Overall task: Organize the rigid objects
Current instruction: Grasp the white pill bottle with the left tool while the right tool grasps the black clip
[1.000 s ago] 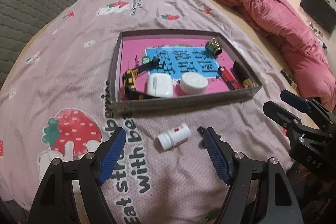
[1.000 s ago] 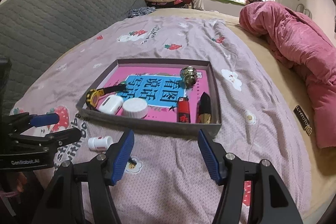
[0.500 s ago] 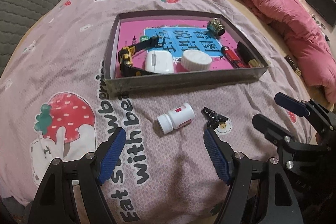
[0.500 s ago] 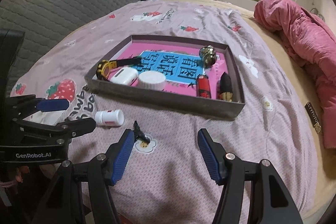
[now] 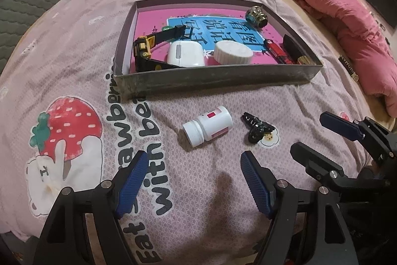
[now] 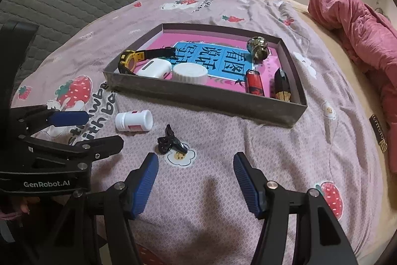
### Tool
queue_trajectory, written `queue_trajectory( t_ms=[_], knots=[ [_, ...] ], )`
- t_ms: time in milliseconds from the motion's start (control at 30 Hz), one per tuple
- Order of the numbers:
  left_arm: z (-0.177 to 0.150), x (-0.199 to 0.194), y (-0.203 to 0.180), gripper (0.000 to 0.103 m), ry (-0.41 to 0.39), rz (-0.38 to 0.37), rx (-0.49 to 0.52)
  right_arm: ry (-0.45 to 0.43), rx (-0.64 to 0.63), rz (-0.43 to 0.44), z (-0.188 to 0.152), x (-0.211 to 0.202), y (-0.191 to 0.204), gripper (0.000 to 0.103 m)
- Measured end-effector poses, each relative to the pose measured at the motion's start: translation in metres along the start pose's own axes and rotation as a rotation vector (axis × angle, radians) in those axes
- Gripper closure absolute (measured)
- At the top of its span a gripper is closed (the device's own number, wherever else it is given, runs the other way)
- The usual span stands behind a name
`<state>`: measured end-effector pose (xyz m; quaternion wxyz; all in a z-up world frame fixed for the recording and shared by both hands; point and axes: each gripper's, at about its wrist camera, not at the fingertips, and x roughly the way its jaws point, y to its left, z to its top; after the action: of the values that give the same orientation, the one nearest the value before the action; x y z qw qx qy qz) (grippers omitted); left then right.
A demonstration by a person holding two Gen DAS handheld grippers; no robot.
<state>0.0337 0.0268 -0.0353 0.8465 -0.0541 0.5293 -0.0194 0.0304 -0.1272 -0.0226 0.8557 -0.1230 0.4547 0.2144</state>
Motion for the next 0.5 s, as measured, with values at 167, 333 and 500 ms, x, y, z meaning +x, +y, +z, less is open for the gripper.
queue_trajectory(
  t_ms=[167,333,500],
  knots=[
    [0.000,0.004,0.003,0.025,0.007,-0.010,-0.021,0.009,-0.015,0.006,-0.001,0.004,0.004,0.041],
    [0.004,0.008,0.007,0.025,0.010,-0.024,-0.062,0.017,-0.014,0.007,-0.002,0.007,0.005,0.041],
    [0.010,0.014,0.005,0.025,0.020,-0.036,-0.096,0.020,-0.017,0.003,-0.004,0.011,0.005,0.041]
  ],
)
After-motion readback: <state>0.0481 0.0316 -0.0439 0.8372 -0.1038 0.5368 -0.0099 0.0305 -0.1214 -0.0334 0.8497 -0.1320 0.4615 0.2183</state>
